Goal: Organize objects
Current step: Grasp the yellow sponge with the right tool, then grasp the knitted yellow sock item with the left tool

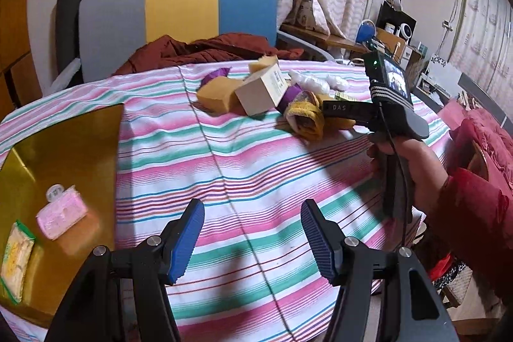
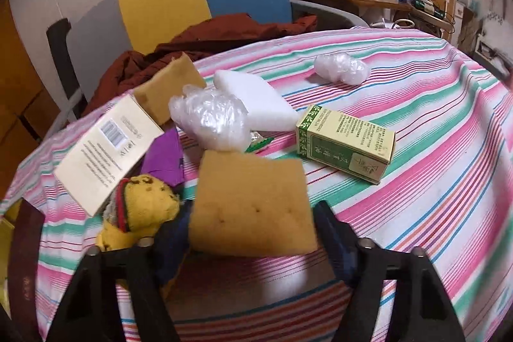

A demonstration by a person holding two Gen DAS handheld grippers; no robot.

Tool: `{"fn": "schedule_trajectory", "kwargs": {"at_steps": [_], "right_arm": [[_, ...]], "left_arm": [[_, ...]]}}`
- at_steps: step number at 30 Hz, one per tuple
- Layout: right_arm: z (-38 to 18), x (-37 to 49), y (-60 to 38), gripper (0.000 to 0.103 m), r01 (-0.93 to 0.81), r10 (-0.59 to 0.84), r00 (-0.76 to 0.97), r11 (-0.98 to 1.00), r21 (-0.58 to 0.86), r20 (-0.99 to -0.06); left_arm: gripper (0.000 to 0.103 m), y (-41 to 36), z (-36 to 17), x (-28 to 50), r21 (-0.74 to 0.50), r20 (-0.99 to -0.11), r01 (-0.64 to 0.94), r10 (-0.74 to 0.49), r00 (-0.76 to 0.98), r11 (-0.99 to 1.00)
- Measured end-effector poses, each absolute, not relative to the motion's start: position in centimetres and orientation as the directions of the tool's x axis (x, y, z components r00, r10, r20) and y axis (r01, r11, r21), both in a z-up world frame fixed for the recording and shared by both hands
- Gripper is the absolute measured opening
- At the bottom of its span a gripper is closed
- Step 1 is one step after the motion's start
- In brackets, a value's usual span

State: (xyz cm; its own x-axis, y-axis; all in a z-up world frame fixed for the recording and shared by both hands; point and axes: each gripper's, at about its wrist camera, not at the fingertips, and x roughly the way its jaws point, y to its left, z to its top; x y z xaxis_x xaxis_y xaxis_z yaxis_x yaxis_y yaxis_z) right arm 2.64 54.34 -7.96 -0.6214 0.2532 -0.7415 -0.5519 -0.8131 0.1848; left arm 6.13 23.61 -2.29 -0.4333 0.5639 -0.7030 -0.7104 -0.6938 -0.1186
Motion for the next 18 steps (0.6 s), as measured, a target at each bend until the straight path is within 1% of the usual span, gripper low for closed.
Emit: {"fn": "schedule_trajectory", "kwargs": {"at_steps": [6,9,13,18], "right_arm": [[-7.9,4.5,54.4,0.068,-0.597,0.328,-0.598,-0.791,0.133,-0.731],[-8.1,5.9,55.2,0.068,-0.62,0.329,-0.614,-0.763,0.181,-0.717],[-8.0,6.9,55.5,0.068,-0.662,0.372,-0.609,-0.725,0.191,-0.7],[-8.2,7.3,55.9,0.068,-0.677,0.382,-0.613,-0.706,0.21,-0.692]], "left_arm": [[0.064,26.9,-3.1,5.5,-0.106,-0.717,-0.746,0.57,-0.4,-0.657],[0.064,28.6,-3.3,5.0,-0.104,-0.722,-0.757,0.572,-0.388,-0.645],[0.064,31.4,-3.6,4.0,-0.103,-0.736,-0.77,0.569,-0.367,-0.63],[0.065,34.9,-3.9,2.3,-0.111,-0.729,-0.784,0.586,-0.354,-0.611]]}}
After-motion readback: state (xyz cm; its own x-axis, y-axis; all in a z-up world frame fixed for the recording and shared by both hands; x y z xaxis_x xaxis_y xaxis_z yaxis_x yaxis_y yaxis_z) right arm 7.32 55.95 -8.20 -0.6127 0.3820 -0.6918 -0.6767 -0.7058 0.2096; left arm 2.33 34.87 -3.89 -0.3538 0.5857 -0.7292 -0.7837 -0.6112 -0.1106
